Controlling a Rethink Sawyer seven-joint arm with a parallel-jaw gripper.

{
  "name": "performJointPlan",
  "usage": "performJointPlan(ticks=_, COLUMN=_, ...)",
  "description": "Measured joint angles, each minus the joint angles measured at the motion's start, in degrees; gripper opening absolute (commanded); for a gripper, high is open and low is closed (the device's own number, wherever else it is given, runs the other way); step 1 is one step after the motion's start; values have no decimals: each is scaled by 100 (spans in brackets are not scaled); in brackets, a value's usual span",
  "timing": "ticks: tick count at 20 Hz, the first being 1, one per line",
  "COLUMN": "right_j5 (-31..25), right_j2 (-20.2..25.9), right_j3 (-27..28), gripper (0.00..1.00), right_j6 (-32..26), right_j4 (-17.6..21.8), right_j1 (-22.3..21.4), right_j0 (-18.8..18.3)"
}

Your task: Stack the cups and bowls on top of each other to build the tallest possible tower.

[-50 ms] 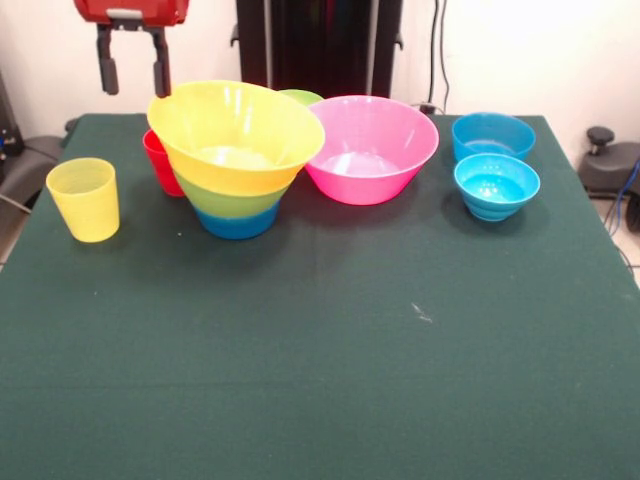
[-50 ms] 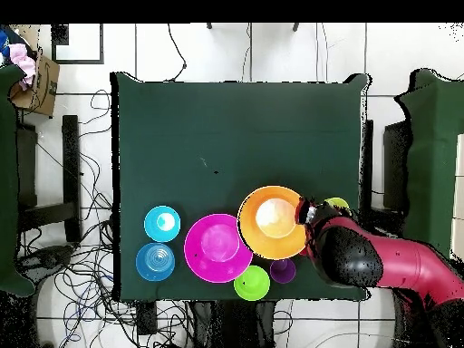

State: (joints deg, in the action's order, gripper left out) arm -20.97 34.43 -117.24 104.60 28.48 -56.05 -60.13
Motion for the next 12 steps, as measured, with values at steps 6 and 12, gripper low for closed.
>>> performJointPlan(ticks=6, right_j5=-21, right_j2=26, right_j3=-228, gripper=100, right_j6=0, right_j4=-219, right_j1=-245, right_j0=219)
performJointPlan(ticks=12, right_j5=-21, right_j2=25, right_j3=-417, gripper=100, right_j6=0, right_j4=-373, right_j1=-439, right_j0=493)
